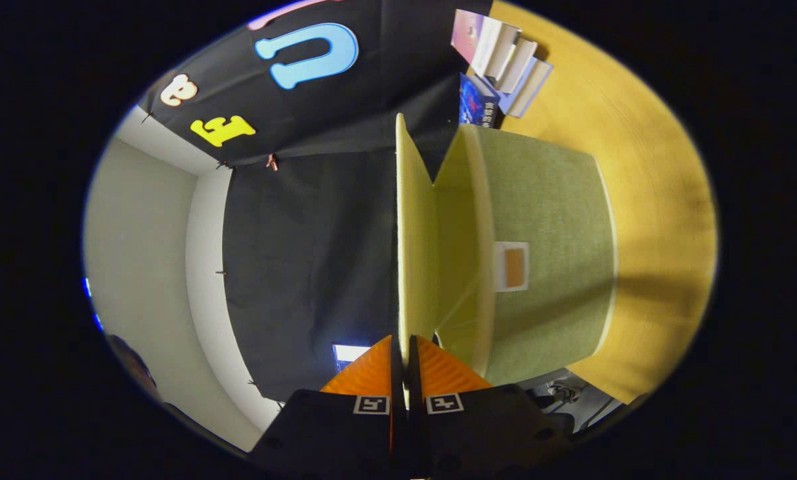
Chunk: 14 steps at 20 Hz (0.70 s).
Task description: Open the storage box then place both shoes into the box .Put the left shoe in first, then the right shoe, with the right side of both shoes facing outward in a uniform manner.
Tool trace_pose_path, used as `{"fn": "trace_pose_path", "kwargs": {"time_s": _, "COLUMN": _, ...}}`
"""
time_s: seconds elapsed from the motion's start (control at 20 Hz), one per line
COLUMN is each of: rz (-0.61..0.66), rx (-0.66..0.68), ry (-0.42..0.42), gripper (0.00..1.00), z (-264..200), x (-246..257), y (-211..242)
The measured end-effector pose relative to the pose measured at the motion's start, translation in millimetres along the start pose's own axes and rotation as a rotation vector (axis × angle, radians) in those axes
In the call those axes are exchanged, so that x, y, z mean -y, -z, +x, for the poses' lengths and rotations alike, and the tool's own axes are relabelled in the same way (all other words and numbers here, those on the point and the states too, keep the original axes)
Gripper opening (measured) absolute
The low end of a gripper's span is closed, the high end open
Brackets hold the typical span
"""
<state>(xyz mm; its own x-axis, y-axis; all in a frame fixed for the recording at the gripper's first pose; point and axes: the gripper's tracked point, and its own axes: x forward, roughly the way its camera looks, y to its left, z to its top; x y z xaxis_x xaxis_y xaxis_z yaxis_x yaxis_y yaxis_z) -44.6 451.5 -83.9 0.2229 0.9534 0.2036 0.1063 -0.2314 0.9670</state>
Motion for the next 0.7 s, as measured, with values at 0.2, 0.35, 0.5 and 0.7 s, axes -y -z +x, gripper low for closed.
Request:
{"fn": "trace_pose_path", "kwargs": {"time_s": 0.2, "rz": -0.080, "rx": 0.010, "ry": -0.003, "gripper": 0.05, "z": 33, "x": -47, "y": -2}}
{"fn": "trace_pose_path", "kwargs": {"time_s": 0.35, "rz": -0.140, "rx": 0.003, "ry": -0.004, "gripper": 0.06, "z": 61, "x": -73, "y": 1}}
{"fn": "trace_pose_path", "kwargs": {"time_s": 0.5, "rz": -0.163, "rx": 0.005, "ry": -0.002, "gripper": 0.06, "z": 96, "x": -91, "y": 3}}
{"fn": "trace_pose_path", "kwargs": {"time_s": 0.7, "rz": -0.173, "rx": 0.011, "ry": -0.005, "gripper": 0.07, "z": 144, "x": -101, "y": 13}}
